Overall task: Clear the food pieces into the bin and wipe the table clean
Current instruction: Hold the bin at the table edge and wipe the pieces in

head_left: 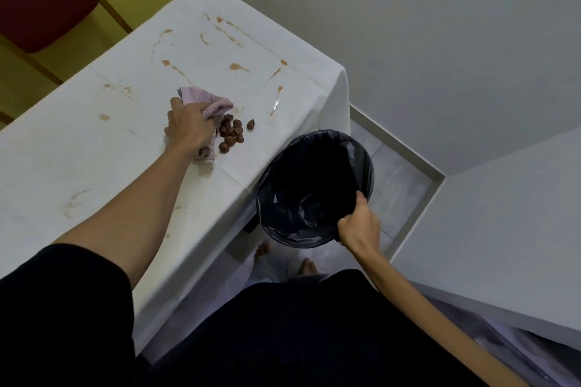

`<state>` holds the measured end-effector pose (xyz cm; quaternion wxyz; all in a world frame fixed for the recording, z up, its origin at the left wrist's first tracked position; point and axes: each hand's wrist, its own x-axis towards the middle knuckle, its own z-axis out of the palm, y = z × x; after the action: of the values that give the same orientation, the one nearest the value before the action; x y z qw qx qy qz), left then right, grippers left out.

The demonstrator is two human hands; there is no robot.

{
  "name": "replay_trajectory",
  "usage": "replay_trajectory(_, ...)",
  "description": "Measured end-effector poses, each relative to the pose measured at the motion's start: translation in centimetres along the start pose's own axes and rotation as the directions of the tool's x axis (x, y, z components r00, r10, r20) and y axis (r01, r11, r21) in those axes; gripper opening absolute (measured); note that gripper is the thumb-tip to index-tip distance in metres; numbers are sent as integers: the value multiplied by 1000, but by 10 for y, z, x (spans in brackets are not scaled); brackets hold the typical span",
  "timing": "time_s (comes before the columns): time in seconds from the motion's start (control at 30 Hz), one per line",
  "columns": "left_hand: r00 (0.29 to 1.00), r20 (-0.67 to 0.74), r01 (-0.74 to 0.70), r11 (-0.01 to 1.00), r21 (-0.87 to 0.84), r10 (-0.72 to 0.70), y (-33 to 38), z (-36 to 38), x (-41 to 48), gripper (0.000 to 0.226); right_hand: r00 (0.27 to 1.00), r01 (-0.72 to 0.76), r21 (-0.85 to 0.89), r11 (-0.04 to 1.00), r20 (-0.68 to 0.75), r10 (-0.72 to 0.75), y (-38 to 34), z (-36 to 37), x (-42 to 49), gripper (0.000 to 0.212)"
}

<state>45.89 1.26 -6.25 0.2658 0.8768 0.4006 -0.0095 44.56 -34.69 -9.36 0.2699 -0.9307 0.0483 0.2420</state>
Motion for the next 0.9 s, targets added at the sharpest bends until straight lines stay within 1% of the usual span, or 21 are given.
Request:
replay_trajectory(0.1, 1000, 8, -24, 1000, -5, 25, 1, -1, -1, 39, 1000, -5, -5, 1000, 6, 5, 0, 2, -1, 76)
replay_trajectory(0.23, 1000, 7, -21, 999, 26, 21, 4, -1, -2, 36, 1000, -17, -7, 1000, 8, 17, 1, 5, -2, 78)
replay_trajectory(0.4, 1000, 0, -25, 997, 68, 25, 7, 3, 1, 42, 1000, -27, -3, 1000, 4, 27, 4, 5, -3, 78)
replay_trajectory(0.47, 999, 26, -48, 998, 52, 47, 10, 6, 1, 43, 1000, -26, -3, 1000, -1, 26, 4, 4, -4, 77)
replay_trajectory(0.57, 992, 85, -93, 996, 0, 92, 21, 13, -4, 36, 1000, -21, 1, 1000, -5, 21, 4, 2, -5, 77)
replay_trajectory(0.63, 981, 125, -146, 989, -8, 146, 31, 20, -10, 35, 1000, -23, 1, 1000, -7, 23, 5, 2, -5, 78)
replay_trajectory(0.73, 955, 182, -237, 971, -10, 235, 49, 32, -29, 35, 999, -33, 0, 999, -6, 33, 4, 2, -6, 79)
replay_trajectory(0.8, 924, 231, -310, 951, -8, 304, 64, 40, -47, 35, 999, -35, 3, 999, -8, 35, 4, 2, -6, 79)
replay_trajectory(0.83, 896, 273, -361, 932, -13, 351, 70, 45, -55, 36, 999, -34, 9, 999, -7, 34, 4, 2, -6, 79)
replay_trajectory(0.9, 811, 372, -461, 885, -68, 451, 80, 51, -69, 39, 1000, -32, 14, 999, 0, 32, 4, 1, -6, 79)
